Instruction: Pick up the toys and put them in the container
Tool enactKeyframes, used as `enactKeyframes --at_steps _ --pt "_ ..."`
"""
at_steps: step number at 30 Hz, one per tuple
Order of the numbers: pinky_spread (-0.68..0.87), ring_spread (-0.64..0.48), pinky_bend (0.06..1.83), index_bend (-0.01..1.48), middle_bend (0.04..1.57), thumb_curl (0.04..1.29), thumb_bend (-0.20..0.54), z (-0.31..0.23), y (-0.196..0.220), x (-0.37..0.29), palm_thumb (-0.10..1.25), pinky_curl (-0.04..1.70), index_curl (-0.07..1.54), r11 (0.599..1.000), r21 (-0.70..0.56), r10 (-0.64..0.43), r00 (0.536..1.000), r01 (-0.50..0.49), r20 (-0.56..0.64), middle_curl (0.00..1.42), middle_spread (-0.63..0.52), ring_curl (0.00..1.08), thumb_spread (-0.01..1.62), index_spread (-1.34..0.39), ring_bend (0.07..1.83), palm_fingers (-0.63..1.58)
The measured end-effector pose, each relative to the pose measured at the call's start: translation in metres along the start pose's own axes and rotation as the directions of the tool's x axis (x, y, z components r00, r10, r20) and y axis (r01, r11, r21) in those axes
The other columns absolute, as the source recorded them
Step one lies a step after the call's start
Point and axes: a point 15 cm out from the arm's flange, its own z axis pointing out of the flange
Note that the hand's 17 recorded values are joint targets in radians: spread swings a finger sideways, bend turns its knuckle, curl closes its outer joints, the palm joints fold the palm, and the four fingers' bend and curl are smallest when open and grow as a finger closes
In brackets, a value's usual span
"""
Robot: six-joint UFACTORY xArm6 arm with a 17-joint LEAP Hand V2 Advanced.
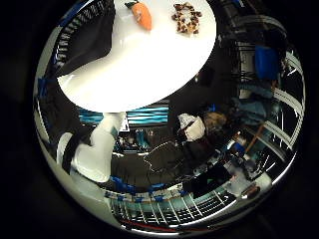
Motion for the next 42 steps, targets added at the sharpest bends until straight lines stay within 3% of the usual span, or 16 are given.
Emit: enactKeyframes --at_steps 12,20,25,30,36,42 --pt "0.46 0.17 0.26 0.17 0.19 0.28 -0.018 0.000 -0.028 0.041 0.64 0.25 0.33 0.996 0.037 -0.081 0.995 0.082 -0.050 0.32 -0.04 0.21 1.18 -0.40 0.31 0.37" --pt "0.44 0.18 0.36 0.16 0.19 0.25 -0.037 -0.010 -0.072 0.113 0.43 0.29 0.29 0.981 0.086 -0.145 0.955 0.172 -0.258 0.31 -0.04 0.22 1.15 -0.40 0.33 0.26" --pt "0.45 0.18 0.39 0.16 0.19 0.24 -0.026 -0.007 -0.093 0.157 0.36 0.29 0.29 0.978 0.124 -0.119 0.942 0.165 -0.312 0.32 -0.03 0.22 1.13 -0.40 0.32 0.24" --pt "0.47 0.18 0.41 0.16 0.21 0.25 -0.022 0.002 -0.112 0.160 0.33 0.29 0.28 0.973 0.189 -0.078 0.963 0.130 -0.259 0.33 -0.01 0.23 1.11 -0.39 0.34 0.28" --pt "0.48 0.19 0.41 0.15 0.22 0.25 -0.022 0.015 -0.133 0.139 0.33 0.28 0.28 0.971 0.241 0.039 0.986 0.002 -0.165 0.34 0.00 0.23 1.10 -0.33 0.38 0.30" --pt "0.48 0.20 0.44 0.15 0.23 0.25 -0.023 0.022 -0.158 0.101 0.33 0.28 0.27 0.956 0.267 0.147 0.985 -0.118 -0.091 0.34 0.09 0.23 1.10 -0.21 0.43 0.29"
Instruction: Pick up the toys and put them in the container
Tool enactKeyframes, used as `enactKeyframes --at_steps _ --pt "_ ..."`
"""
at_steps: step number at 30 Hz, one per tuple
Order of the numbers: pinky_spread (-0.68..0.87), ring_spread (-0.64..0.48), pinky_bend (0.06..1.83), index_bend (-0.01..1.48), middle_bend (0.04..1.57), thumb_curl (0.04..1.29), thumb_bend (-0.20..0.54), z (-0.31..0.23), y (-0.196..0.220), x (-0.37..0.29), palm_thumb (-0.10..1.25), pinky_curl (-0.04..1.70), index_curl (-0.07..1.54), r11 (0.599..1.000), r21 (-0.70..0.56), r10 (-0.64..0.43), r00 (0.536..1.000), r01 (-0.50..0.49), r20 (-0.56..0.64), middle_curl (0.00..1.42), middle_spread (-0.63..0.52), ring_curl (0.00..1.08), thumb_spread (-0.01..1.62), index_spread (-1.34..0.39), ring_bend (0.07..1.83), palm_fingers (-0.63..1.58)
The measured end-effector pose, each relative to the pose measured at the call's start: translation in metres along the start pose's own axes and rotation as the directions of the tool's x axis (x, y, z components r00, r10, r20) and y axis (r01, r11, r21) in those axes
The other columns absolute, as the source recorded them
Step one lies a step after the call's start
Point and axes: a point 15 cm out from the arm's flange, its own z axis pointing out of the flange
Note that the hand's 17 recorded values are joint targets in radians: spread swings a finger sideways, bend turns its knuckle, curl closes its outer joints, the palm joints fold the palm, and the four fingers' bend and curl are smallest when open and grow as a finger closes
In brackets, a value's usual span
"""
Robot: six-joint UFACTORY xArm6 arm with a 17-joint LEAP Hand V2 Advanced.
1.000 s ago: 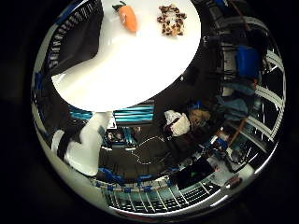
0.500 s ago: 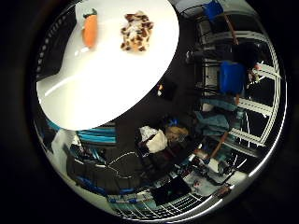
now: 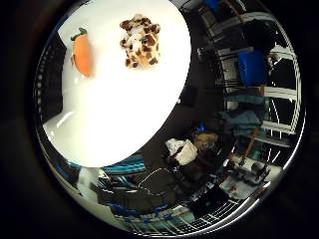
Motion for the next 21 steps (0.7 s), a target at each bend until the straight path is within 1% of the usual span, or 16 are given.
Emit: enactKeyframes --at_steps 4,9,13,16,21 --pt "0.48 0.22 0.46 0.15 0.25 0.26 -0.022 0.003 -0.011 -0.022 0.33 0.28 0.26 0.995 -0.003 0.100 0.995 -0.100 0.017 0.34 0.17 0.23 1.10 -0.13 0.46 0.27" --pt "0.49 0.27 0.49 0.15 0.25 0.26 -0.022 0.004 -0.033 -0.046 0.34 0.28 0.27 0.983 -0.016 0.184 0.983 -0.184 0.019 0.34 0.22 0.23 1.09 -0.08 0.47 0.24" --pt "0.50 0.28 0.52 0.12 0.28 0.26 -0.021 0.033 -0.040 -0.055 0.35 0.29 0.24 0.971 -0.085 0.227 0.974 -0.225 0.010 0.34 0.23 0.24 1.10 -0.04 0.56 0.20" --pt "0.50 0.28 0.55 0.14 0.28 0.26 -0.022 0.051 -0.040 -0.055 0.35 0.29 0.23 0.959 -0.126 0.255 0.967 -0.253 0.002 0.34 0.24 0.24 1.10 -0.03 0.57 0.18" --pt "0.50 0.28 0.57 0.15 0.29 0.26 -0.021 0.068 -0.041 -0.061 0.36 0.29 0.24 0.951 -0.153 0.270 0.963 -0.268 -0.007 0.34 0.24 0.23 1.11 -0.02 0.56 0.15"
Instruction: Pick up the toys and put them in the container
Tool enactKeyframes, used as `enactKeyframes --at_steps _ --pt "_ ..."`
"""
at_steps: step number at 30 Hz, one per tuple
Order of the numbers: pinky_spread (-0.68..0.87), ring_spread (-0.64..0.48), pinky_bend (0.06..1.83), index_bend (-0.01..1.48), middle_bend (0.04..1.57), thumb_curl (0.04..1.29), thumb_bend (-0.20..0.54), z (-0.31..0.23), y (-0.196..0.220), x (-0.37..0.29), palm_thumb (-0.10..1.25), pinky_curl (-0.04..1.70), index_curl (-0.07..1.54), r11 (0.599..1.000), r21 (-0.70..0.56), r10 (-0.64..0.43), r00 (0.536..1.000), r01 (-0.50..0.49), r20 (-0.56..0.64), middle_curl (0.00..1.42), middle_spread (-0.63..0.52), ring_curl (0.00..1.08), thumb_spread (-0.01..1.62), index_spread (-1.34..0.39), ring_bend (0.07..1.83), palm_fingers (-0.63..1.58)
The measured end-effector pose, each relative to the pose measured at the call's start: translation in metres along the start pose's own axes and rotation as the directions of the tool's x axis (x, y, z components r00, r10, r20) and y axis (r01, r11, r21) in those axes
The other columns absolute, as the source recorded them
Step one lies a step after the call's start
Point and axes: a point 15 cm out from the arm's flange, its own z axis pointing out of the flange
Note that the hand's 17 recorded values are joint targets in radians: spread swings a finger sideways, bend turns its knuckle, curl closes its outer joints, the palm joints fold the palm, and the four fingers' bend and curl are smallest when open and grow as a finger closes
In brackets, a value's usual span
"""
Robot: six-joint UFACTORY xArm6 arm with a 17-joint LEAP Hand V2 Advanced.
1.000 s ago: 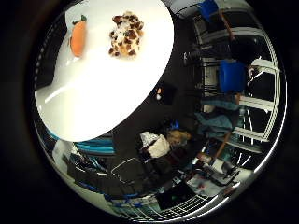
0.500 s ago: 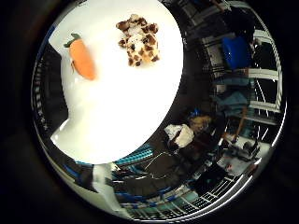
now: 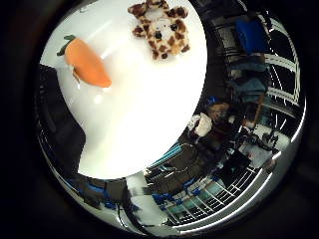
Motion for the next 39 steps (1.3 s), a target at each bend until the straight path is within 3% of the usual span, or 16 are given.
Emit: enactKeyframes --at_steps 18,39 --pt "0.49 0.28 0.56 0.15 0.30 0.27 -0.020 0.024 -0.039 0.037 0.39 0.27 0.26 0.998 -0.005 0.063 0.996 -0.063 -0.065 0.33 0.24 0.21 1.13 -0.03 0.53 0.14" --pt "0.48 0.26 0.55 0.15 0.29 0.27 -0.020 0.052 -0.049 -0.004 0.43 0.26 0.26 1.000 -0.001 -0.003 0.983 0.003 -0.184 0.33 0.24 0.21 1.13 -0.03 0.51 0.13"
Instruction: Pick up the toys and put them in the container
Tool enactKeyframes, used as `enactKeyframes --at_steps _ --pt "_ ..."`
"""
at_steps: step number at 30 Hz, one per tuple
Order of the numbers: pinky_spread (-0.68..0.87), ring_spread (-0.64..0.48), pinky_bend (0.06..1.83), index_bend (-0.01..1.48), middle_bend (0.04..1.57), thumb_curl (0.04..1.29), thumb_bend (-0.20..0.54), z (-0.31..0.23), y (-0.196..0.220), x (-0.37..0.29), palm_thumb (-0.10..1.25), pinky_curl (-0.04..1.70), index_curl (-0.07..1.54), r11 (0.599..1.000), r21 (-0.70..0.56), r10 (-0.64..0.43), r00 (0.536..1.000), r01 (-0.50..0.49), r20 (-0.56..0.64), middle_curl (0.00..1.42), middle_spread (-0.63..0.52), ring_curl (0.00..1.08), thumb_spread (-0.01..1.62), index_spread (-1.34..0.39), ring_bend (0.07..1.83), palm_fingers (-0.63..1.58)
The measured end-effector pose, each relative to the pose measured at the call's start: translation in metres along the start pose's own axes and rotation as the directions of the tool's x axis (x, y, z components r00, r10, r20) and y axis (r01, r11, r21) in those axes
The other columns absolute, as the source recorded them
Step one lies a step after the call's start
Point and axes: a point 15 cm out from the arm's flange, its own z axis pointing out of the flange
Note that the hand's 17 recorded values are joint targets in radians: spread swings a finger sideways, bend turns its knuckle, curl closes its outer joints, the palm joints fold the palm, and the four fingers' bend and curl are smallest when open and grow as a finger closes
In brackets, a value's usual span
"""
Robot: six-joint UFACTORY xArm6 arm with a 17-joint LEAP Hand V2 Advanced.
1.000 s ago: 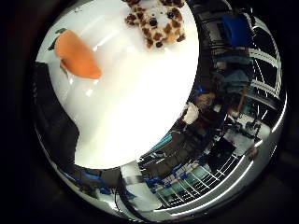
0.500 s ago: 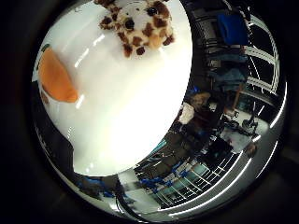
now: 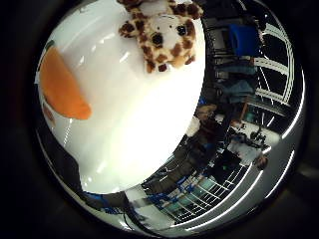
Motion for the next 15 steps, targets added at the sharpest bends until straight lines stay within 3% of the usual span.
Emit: enactKeyframes --at_steps 15 --pt "0.47 0.23 0.55 0.15 0.33 0.29 -0.018 0.019 -0.005 -0.006 0.50 0.26 0.25 1.000 -0.007 -0.021 0.997 0.021 -0.079 0.34 0.18 0.23 1.13 -0.04 0.54 0.15"
